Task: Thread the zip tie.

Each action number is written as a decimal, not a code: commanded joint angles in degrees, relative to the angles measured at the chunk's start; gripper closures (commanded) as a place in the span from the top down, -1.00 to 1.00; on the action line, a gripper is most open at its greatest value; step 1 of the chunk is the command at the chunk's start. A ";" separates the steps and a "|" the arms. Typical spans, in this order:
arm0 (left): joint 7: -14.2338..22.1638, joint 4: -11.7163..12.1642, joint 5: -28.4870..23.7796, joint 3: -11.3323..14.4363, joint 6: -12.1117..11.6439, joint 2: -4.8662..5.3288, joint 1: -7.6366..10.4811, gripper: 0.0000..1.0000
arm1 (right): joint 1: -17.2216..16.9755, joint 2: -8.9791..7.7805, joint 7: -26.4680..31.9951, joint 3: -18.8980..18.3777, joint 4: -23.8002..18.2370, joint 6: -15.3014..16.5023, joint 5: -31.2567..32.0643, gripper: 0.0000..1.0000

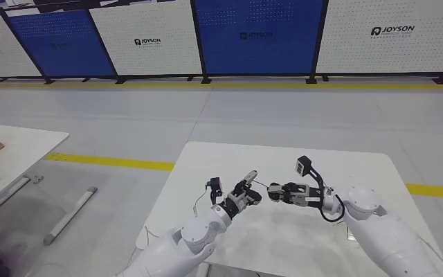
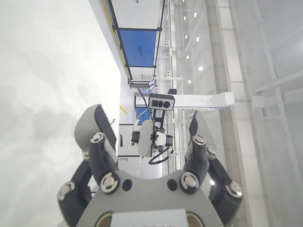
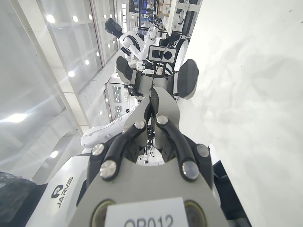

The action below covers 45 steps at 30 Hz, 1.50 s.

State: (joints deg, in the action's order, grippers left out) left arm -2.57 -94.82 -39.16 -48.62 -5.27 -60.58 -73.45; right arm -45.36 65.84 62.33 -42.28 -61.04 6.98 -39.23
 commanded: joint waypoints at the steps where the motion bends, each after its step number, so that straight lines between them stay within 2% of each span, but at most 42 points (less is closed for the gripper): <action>1: 2.51 0.61 -0.75 -1.09 0.68 0.14 0.06 1.00 | -0.24 -0.20 2.52 -0.70 -0.14 -0.88 -0.56 -1.00; 3: 5.85 1.02 0.02 -2.18 0.47 0.45 -0.13 1.00 | 0.02 -0.42 6.13 -1.60 0.83 -1.49 -1.51 -1.00; 4: 9.04 1.56 0.90 -2.87 1.76 0.79 -0.16 1.00 | 0.28 -0.54 7.66 -2.10 1.77 -1.71 -1.63 -1.00; 5: 10.66 1.65 1.08 -3.64 1.86 1.00 -0.23 1.00 | 0.41 -0.56 9.07 -2.36 2.24 -1.80 -2.00 -1.00; 7: 15.38 1.78 2.06 -4.54 3.62 1.47 -0.47 1.00 | 1.10 -0.54 11.42 -2.30 3.52 -3.18 -1.25 -1.00; 10: 18.27 1.43 2.45 -5.57 4.46 1.80 -1.02 1.00 | 2.29 -0.18 12.21 -1.63 4.66 -5.53 0.06 -1.00; 26: 18.27 1.43 2.45 -5.57 4.46 1.80 -1.02 1.00 | 2.32 0.01 11.99 -1.58 4.71 -5.36 -0.16 -1.00; 30: 18.27 1.43 2.45 -5.57 4.46 1.80 -1.02 1.00 | 1.85 0.06 12.35 -1.10 2.93 -6.80 1.88 -1.00; 33: 19.55 1.45 1.95 -4.91 5.33 1.57 -1.06 1.00 | 2.50 0.42 12.50 -0.98 4.03 -7.30 2.01 -1.00; 36: 17.65 1.56 1.26 -4.43 3.26 1.04 -1.20 1.00 | 3.13 0.85 12.61 -0.68 4.85 -7.41 2.19 -1.00; 43: 17.42 1.59 1.17 -4.37 3.12 0.99 -1.22 1.00 | 3.13 0.85 12.61 -0.68 4.85 -7.41 2.19 -1.00; 45: 17.06 1.73 1.48 -4.01 2.19 0.77 -1.31 1.00 | 3.13 0.85 12.61 -0.68 4.85 -7.41 2.19 -1.00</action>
State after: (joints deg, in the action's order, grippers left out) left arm 14.71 -93.24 -37.92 -52.91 -2.45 -59.66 -74.70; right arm -42.23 66.69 74.94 -42.96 -56.19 -0.43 -37.03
